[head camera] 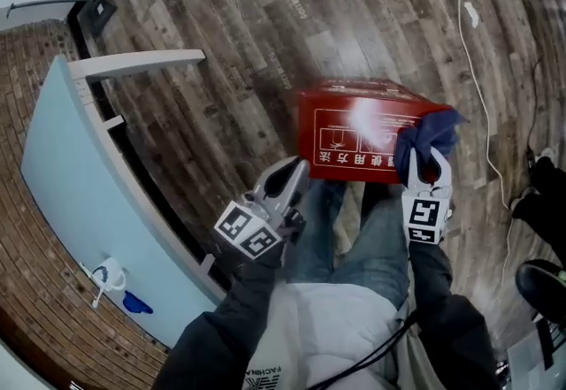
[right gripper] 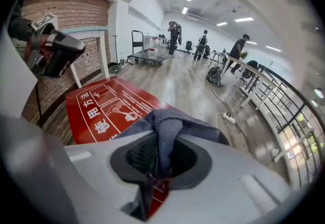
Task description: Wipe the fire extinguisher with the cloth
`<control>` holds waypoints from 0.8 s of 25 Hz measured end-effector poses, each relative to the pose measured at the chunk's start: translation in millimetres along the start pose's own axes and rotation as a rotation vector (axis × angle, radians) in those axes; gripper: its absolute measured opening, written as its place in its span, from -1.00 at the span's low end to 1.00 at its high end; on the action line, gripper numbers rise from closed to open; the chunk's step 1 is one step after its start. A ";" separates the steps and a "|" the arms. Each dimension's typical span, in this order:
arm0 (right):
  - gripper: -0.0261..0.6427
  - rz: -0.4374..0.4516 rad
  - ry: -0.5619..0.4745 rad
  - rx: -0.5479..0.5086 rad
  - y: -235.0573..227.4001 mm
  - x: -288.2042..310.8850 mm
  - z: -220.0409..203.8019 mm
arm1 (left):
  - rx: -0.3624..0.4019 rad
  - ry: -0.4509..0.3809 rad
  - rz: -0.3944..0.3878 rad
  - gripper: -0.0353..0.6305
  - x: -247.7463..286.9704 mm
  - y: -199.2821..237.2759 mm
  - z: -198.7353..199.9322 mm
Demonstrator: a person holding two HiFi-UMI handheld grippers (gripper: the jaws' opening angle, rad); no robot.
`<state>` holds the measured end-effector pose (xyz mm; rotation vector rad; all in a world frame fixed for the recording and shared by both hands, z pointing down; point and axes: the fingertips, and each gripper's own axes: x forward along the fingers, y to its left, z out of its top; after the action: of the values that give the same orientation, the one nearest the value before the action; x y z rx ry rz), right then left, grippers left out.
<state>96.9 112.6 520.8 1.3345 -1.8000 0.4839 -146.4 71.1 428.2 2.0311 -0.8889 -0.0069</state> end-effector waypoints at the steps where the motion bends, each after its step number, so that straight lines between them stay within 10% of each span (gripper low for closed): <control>1: -0.74 0.012 -0.005 0.009 11.9 2.9 7.1 | -0.014 -0.001 -0.002 -0.88 -0.8 0.3 -1.0; 10: -0.74 0.407 -0.115 -0.243 147.9 23.5 75.2 | 0.010 -0.025 0.013 -0.88 -5.4 1.4 18.2; 15: -0.74 0.311 -0.082 -0.219 91.7 13.5 42.9 | 0.007 -0.038 0.007 -0.88 -11.3 -3.2 21.9; 20: -0.74 0.023 0.056 -0.019 -15.6 -1.5 -17.5 | -0.010 -0.060 0.018 -0.88 -28.8 -5.0 21.4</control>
<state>118.2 120.3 527.4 1.2765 -1.7709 0.5101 -171.8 74.3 402.6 2.0230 -0.9424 -0.0627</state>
